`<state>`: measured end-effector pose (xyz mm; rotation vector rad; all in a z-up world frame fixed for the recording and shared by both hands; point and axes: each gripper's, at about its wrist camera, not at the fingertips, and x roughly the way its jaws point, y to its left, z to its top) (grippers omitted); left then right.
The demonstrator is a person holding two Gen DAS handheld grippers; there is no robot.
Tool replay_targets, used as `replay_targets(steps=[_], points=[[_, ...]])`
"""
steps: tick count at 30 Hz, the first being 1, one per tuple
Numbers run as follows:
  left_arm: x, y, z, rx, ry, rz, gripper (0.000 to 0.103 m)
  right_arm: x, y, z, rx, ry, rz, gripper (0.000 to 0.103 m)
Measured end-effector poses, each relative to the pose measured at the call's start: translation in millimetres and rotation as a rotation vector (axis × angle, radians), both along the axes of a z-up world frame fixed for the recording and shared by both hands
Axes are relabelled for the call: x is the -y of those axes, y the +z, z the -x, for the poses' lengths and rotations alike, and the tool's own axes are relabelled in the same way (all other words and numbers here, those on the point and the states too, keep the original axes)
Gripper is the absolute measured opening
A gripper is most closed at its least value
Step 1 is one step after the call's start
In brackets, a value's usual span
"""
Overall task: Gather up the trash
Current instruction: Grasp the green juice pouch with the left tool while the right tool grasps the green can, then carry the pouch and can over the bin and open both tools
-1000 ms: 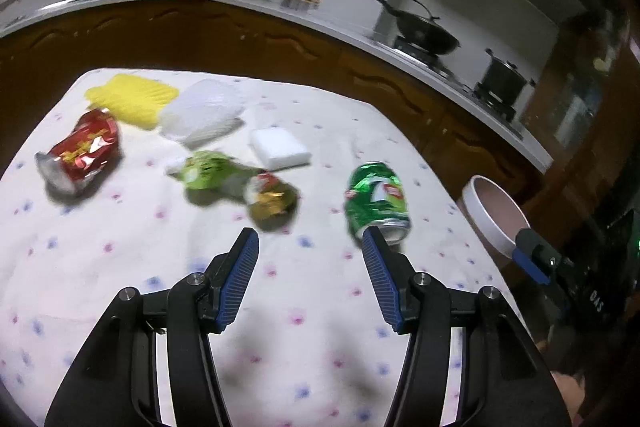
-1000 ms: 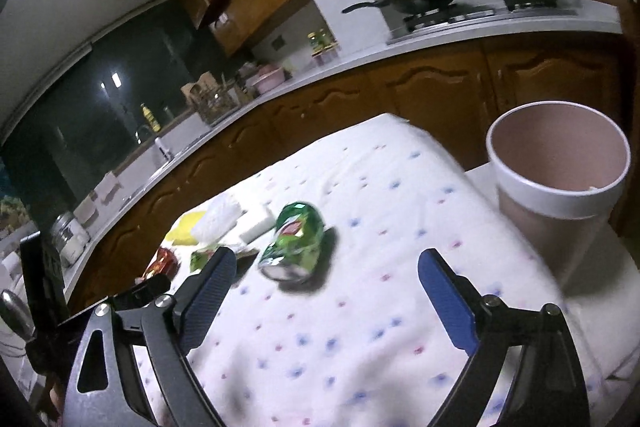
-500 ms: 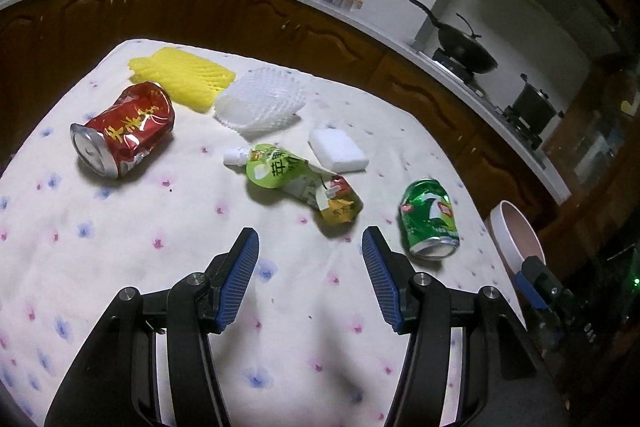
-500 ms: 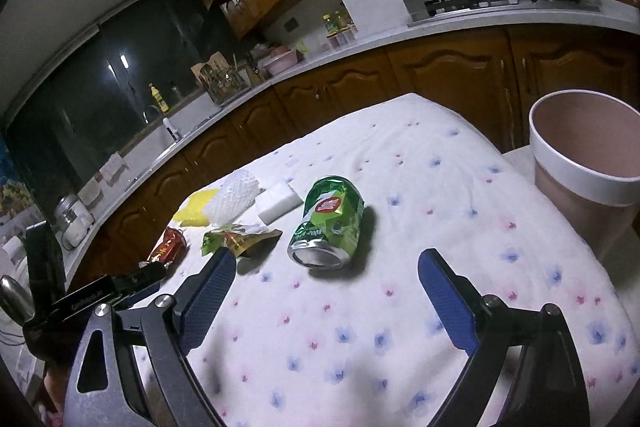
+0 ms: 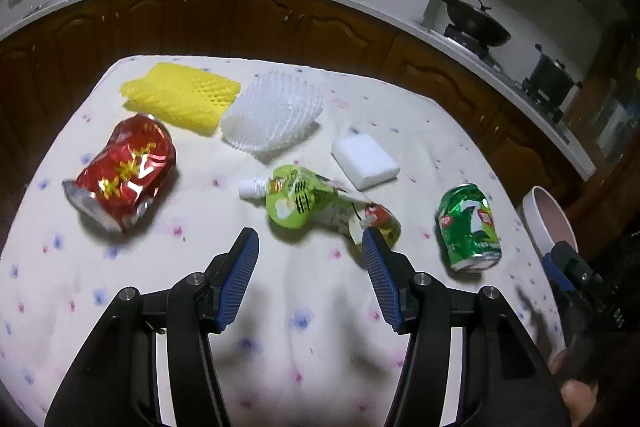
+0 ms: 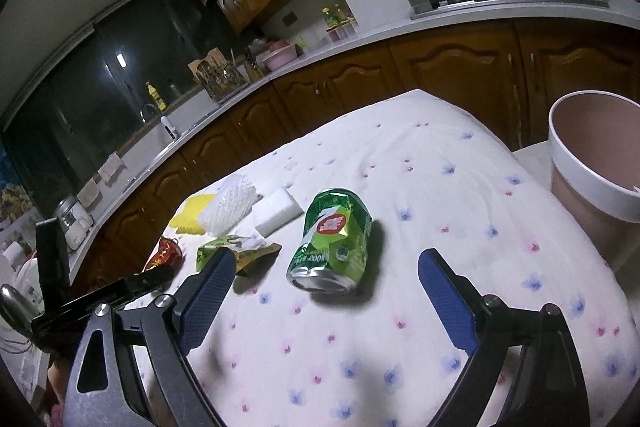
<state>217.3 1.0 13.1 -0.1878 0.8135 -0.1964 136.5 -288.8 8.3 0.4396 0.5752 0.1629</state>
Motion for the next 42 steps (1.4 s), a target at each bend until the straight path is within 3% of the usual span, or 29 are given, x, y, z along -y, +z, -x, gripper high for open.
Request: replay_targets(steps=[11,20,26,28,29,42], points=[[22.8,-3.7,-37.1,-0.004,-0.116,-0.183,0.054,-6.1,-7.0,-33.8,-0.078,0.048,-0.013,0.094],[34.7,-13.9,-55.8,-0.003,-0.236,-0.219,0.054,-5.4,-26.2,-63.6,-0.171,0.086,-0.084,0.091],[43.3,-25.1,-56.3,-0.011,-0.287,-0.250,0.033,-5.8,-39.2,-73.2,-0.212,0.096,-0.118,0.077],[42.7,-27.0,-54.8,-0.010,-0.294,-0.246,0.023,-6.5,-40.3,-73.5,-0.215,0.093,-0.113,0.053],[41.6,-27.6,-54.6,-0.014,-0.299,-0.234,0.023,-6.4,-40.9,-73.6,-0.216,0.093,-0.110,0.050],[42.4,-9.9,-35.0,0.034,-0.307,-0.171,0.011,2.7,-26.6,-55.4,-0.140,0.078,-0.097,0.046]])
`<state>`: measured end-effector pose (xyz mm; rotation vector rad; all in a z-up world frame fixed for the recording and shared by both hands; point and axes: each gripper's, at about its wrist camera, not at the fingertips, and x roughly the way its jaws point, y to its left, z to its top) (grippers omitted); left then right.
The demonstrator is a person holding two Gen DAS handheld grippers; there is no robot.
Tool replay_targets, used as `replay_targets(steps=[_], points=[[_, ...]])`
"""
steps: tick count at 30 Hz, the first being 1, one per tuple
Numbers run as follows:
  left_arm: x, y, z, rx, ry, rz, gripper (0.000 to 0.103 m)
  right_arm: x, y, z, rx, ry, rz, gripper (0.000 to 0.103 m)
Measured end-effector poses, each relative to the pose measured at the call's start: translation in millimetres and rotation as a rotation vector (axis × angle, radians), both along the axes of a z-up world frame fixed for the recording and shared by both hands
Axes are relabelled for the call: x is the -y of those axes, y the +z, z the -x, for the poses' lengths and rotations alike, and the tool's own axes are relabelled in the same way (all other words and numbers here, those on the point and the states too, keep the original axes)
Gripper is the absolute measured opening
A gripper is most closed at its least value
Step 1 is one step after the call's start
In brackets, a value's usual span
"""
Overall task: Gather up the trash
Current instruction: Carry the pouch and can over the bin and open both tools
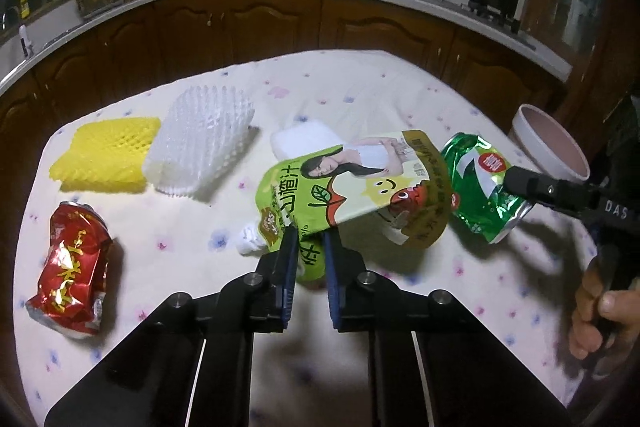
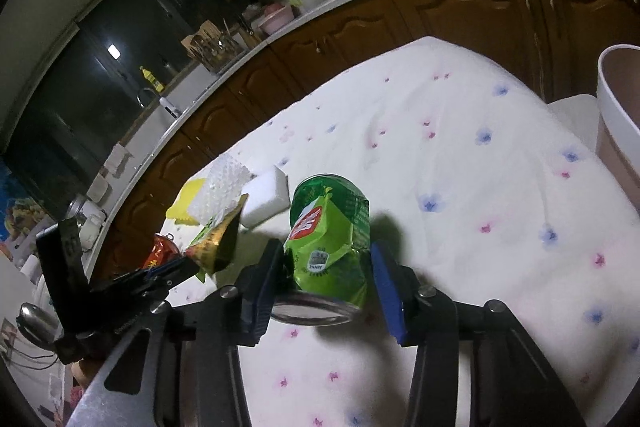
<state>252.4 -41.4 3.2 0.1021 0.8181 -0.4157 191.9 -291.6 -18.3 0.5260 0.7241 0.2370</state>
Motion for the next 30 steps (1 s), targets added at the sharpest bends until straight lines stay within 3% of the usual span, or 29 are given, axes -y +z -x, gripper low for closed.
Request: replay_targets(steps=[2,12,30], points=[[-3.0,6.2,3.9,-0.006,-0.001,0.044,0.011,1.4,3.5,3.9,0.011,-0.005,-0.004,0.046],[10.1,26.7,25.0,0.016,-0.006,0.113,0.011,23.8,19.9,27.9,0.062,-0.046,-0.022,0.046],[85.7,46.7,47.3,0.023,-0.092,0.182,0.011,101.8,44.6,83.9,0.135,-0.201,-0.005,0.046]])
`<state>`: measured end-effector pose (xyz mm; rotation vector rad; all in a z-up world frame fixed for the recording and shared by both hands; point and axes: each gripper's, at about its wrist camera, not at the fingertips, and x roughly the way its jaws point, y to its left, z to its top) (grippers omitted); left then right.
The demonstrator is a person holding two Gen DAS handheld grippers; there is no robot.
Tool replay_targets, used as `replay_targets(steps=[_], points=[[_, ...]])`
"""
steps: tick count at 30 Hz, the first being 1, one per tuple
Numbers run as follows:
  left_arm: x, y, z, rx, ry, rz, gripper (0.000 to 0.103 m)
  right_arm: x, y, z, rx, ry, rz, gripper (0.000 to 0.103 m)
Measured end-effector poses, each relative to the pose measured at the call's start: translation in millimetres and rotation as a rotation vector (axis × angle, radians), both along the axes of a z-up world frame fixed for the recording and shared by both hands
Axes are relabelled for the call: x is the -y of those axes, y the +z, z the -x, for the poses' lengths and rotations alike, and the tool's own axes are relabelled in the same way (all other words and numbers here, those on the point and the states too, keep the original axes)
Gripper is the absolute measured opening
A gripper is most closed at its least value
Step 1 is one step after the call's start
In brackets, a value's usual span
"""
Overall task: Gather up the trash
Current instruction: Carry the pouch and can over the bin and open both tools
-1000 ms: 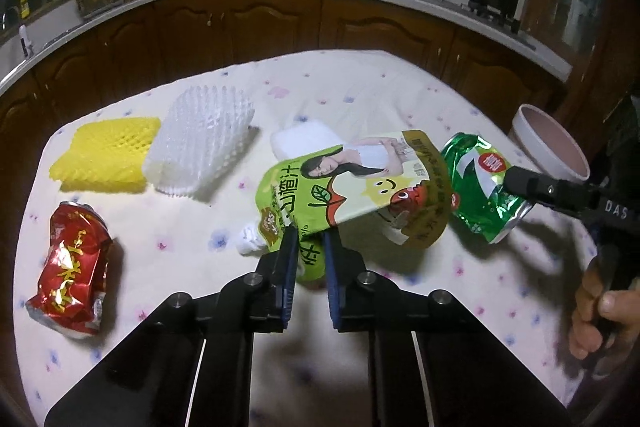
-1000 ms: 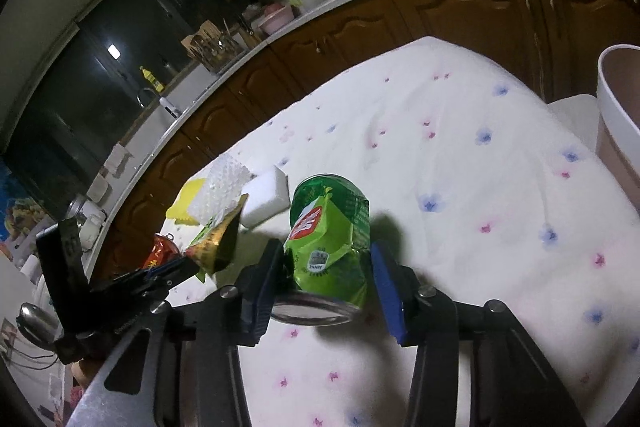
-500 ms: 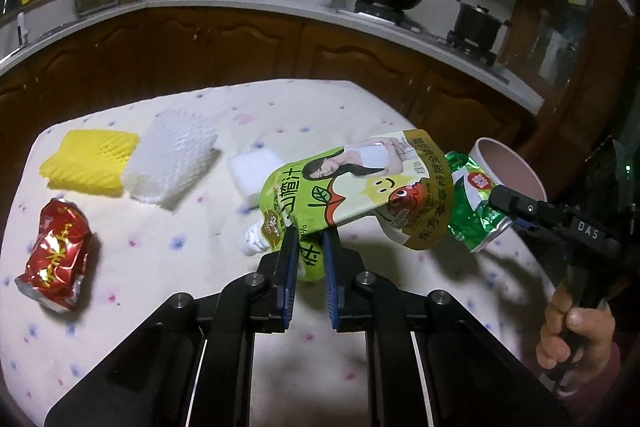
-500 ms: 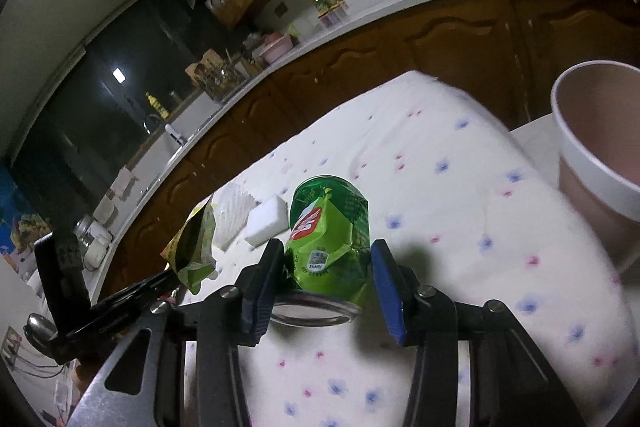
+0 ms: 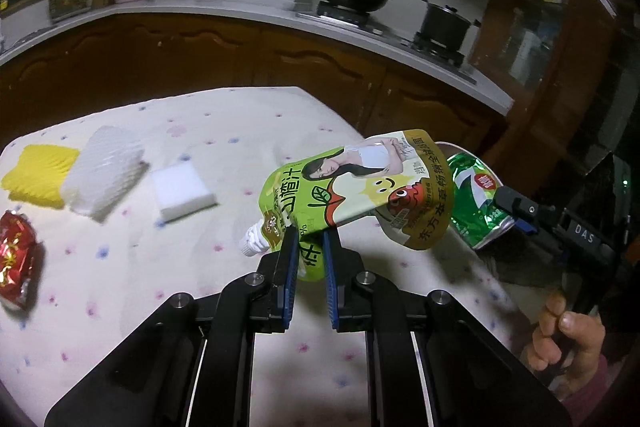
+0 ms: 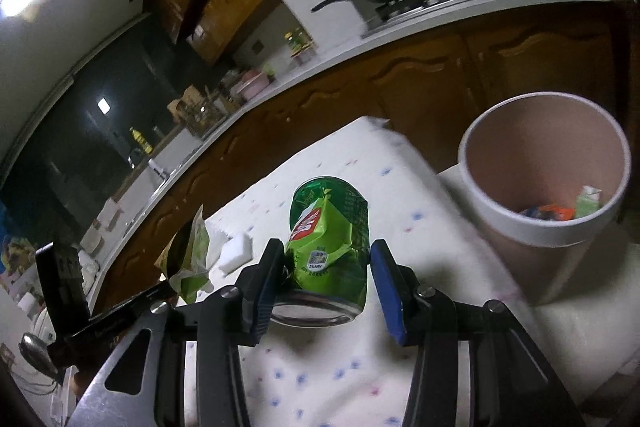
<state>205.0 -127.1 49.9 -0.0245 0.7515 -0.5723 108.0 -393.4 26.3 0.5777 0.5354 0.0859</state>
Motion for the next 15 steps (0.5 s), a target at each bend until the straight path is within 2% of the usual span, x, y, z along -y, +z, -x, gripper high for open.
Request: replay_targets(steps=[15], points=[[79.3,13.2,5.8,0.017,-0.121,0.001,0.011,66.6,7.2,32.8,0.032,-0.139,-0.018,0.046]])
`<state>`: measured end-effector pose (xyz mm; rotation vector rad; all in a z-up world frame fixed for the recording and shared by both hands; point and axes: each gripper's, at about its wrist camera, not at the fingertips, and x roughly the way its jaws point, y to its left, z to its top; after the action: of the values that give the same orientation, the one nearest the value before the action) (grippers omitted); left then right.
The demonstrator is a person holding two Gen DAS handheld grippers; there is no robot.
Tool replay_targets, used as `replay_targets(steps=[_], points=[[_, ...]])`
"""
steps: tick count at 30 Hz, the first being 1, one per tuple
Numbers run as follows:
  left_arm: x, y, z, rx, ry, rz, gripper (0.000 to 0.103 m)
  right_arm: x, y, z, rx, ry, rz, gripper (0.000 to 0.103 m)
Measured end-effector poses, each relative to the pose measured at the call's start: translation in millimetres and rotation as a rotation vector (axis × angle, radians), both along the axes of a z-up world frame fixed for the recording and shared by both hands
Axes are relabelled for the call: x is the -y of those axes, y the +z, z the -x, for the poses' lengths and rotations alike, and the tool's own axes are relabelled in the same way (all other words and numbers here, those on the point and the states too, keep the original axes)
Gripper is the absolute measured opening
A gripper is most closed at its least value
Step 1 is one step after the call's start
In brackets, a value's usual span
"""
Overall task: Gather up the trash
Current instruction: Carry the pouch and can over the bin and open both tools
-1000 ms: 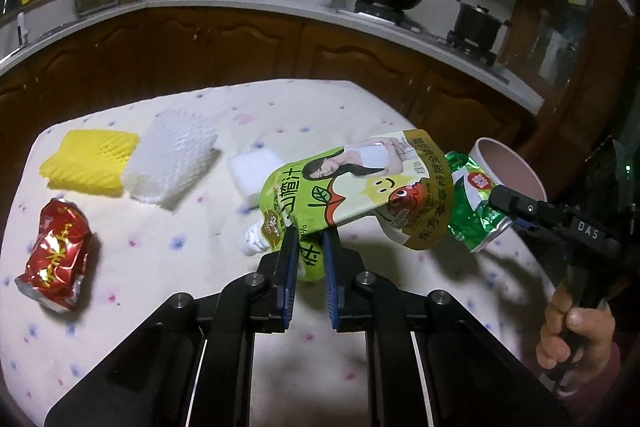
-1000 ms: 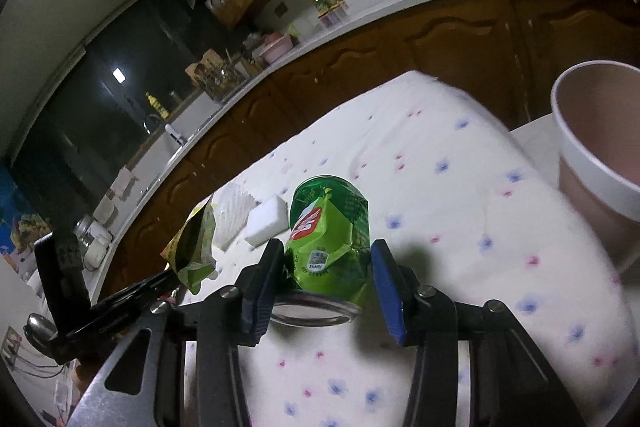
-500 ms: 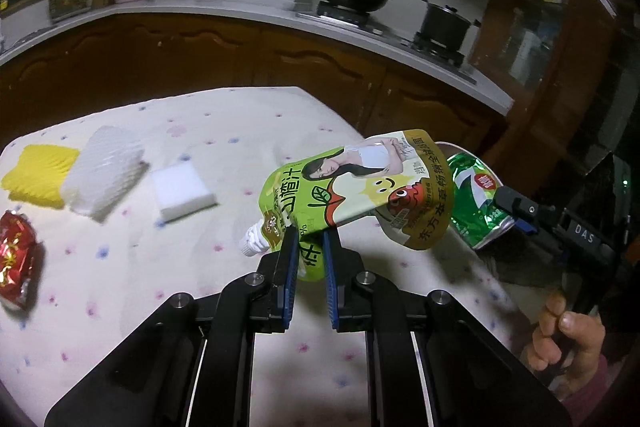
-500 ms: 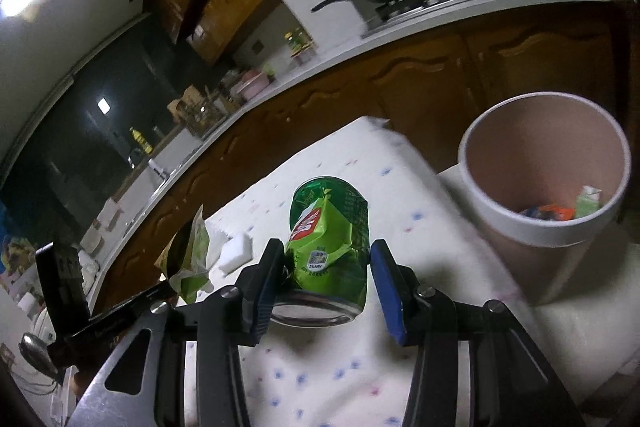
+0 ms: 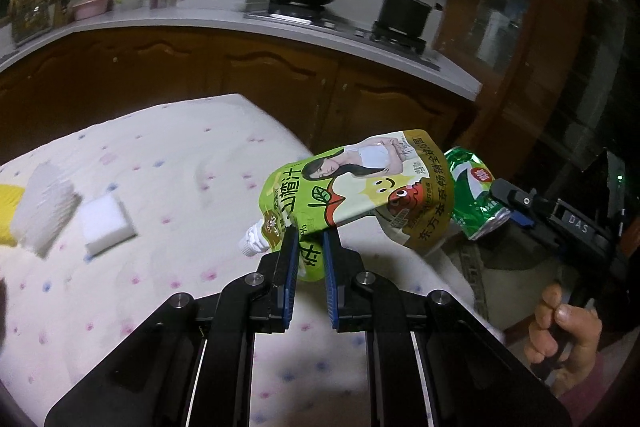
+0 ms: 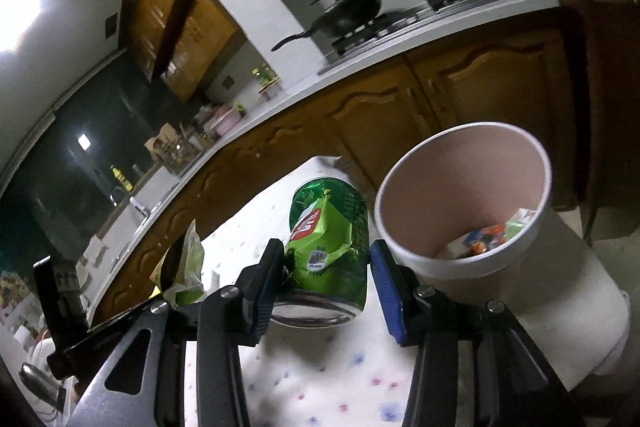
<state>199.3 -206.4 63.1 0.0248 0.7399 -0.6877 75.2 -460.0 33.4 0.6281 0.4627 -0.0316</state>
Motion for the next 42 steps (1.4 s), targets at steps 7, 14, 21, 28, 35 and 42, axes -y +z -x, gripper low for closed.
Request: replay_targets(steps=[7,14,21,28,35,42], points=[[48.2,6.5,-5.0,-0.001,-0.062,0.008,0.011,36.5,1.9,9.3,0.006,-0.066,0.000,0.046],[108.2,8.5,-12.2,0.002,-0.141,-0.007,0.011,75.1,-0.6,8.3,0.002,-0.118,-0.006,0.046],[162.3,-1.8,-25.8,-0.030,-0.202,-0.021,0.011,101.7,-7.5,1.8,-0.015,-0.147,-0.009,0.046],[201.7,-22.8,-42.3,-0.072,-0.232,-0.057,0.011,116.3,-17.1,-8.3,-0.039,-0.156,-0.018,0.046],[214.5,-36.6,-45.3,-0.092,-0.246,-0.073,0.012,124.5,-27.5,-14.9,-0.065,-0.155,-0.022,0.046],[217.4,-45.9,-48.4,-0.113,-0.251,-0.090,0.013,125.9,-33.9,-22.1,-0.089,-0.135,-0.031,0.047]])
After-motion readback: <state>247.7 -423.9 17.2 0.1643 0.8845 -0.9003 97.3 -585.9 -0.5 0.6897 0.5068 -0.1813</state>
